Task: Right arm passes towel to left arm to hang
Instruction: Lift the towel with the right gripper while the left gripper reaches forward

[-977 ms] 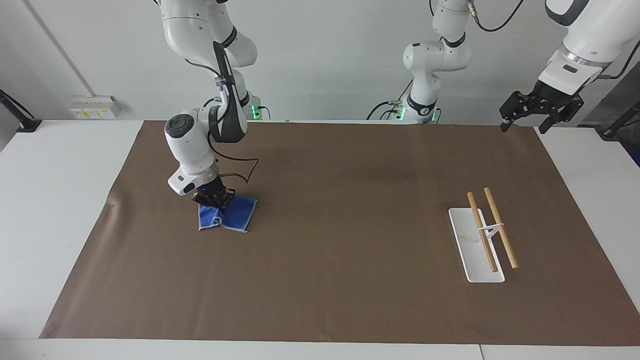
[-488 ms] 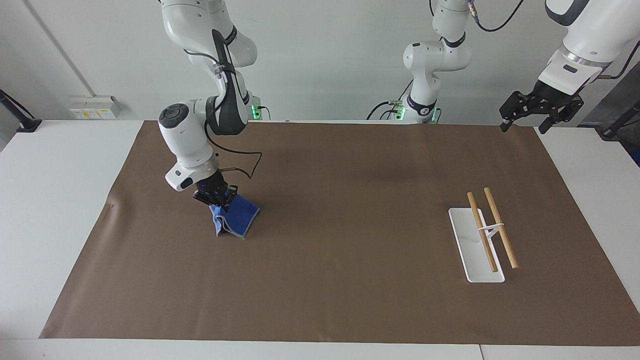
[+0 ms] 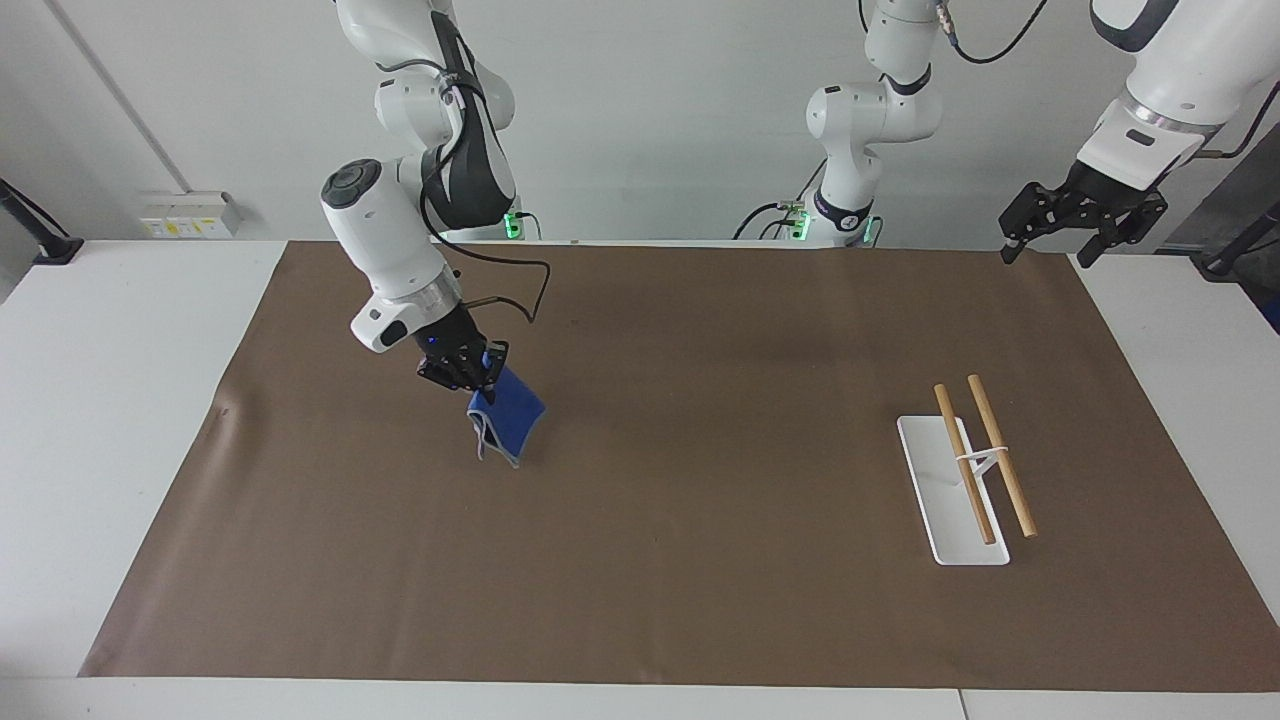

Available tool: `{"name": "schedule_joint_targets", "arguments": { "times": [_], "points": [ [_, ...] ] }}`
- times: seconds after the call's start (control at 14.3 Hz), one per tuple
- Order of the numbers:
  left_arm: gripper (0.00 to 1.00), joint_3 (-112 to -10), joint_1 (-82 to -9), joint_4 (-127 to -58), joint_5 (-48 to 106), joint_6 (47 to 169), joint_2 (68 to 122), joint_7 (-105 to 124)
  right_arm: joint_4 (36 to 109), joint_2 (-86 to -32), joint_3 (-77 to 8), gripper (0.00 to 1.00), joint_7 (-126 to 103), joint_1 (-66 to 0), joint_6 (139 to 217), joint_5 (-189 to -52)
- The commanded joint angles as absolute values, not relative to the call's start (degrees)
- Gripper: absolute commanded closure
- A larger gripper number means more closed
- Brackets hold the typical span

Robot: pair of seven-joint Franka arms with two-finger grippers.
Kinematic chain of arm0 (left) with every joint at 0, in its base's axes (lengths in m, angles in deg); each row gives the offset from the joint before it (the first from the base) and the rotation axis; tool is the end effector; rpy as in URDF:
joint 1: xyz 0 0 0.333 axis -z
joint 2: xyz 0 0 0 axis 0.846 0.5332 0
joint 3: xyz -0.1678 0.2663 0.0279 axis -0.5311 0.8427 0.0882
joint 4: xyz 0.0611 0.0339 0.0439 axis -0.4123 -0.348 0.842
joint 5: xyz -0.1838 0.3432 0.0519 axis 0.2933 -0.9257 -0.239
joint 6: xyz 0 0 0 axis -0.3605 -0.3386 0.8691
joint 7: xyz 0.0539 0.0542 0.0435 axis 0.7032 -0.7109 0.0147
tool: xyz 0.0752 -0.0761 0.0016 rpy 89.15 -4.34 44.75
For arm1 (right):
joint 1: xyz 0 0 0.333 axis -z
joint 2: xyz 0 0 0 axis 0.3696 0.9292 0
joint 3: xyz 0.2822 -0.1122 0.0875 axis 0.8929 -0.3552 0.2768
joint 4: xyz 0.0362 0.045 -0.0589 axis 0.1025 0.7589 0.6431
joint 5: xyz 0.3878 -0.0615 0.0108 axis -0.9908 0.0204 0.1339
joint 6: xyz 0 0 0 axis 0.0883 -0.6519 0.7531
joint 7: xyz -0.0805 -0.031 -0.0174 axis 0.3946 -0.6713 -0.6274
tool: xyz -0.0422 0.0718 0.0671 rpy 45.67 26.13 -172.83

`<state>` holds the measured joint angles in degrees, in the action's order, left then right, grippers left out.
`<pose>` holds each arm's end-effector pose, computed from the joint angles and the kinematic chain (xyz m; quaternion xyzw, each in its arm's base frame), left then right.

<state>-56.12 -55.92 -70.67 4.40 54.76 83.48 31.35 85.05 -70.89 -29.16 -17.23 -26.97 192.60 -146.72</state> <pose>0.5385 -0.0044 0.6514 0.9984 -0.0559 -0.0059 0.0095 0.5537 0.1981 0.4518 -0.9076 0.1169 -0.0406 0.4013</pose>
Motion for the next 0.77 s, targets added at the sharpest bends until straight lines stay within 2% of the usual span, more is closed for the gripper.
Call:
{"name": "schedule_joint_targets", "arguments": {
  "times": [0.0,0.28,0.49,0.7],
  "points": [
    [0.00,-55.7,-55.1,-72.2,5.3,55.1,82.1,31.8,84.6,-71.6,-25.4,1.00,-16.2,-26.3,192.6,-158.0],
    [0.00,-55.5,-56.2,-75.5,13.6,55.4,80.5,28.6,84.8,-72.6,-24.5,1.00,-11.8,-28.2,192.4,-175.5],
    [0.00,-55.5,-56.2,-86.1,21.2,60.4,75.4,17.4,84.9,-73.2,-24.4,1.00,-11.1,-31.6,193.5,-183.5],
    [0.00,-56.3,-55.1,-88.8,26.4,61.9,73.9,2.1,85.2,-73.2,-24.4,1.00,-11.0,-33.6,195.2,-187.7]
  ]
}}
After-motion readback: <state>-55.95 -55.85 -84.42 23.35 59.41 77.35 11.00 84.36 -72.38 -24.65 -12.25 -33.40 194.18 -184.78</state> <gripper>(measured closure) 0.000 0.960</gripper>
